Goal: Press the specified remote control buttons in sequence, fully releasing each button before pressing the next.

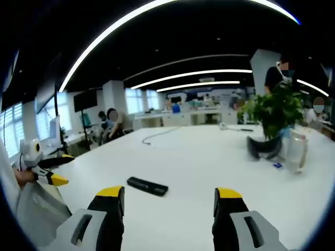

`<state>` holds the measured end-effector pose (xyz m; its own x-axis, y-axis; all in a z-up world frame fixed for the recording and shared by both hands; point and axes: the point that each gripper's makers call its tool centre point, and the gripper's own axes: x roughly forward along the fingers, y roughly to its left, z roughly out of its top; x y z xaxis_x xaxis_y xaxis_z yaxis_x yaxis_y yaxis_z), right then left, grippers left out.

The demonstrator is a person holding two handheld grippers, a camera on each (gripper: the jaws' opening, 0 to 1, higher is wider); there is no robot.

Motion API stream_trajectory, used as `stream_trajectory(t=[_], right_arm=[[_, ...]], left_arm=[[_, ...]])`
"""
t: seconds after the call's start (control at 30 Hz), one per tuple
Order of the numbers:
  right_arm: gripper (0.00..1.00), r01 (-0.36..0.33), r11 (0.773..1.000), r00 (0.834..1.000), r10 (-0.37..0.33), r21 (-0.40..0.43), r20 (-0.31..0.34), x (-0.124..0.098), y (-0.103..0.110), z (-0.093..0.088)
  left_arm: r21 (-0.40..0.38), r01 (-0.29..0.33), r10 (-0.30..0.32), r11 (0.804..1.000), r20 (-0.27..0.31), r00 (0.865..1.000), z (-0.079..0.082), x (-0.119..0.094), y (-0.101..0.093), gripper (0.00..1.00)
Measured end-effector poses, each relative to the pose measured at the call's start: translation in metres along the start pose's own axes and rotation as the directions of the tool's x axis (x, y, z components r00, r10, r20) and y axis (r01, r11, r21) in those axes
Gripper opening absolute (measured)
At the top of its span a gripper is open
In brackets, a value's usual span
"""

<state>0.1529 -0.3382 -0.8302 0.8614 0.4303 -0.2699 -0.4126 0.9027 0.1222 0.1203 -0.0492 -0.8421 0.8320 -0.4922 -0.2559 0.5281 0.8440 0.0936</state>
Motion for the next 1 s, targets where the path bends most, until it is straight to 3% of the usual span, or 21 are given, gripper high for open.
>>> stream_trajectory(t=[1.0], right_arm=[[0.67,0.001,1.000,1.000,-0.001,0.002,-0.012,0.0009,-0.0016,-0.0024]], left_arm=[[-0.017,0.009,-0.009,1.000,-0.014,1.000,-0.0036,0.0016,-0.0010,0.84]])
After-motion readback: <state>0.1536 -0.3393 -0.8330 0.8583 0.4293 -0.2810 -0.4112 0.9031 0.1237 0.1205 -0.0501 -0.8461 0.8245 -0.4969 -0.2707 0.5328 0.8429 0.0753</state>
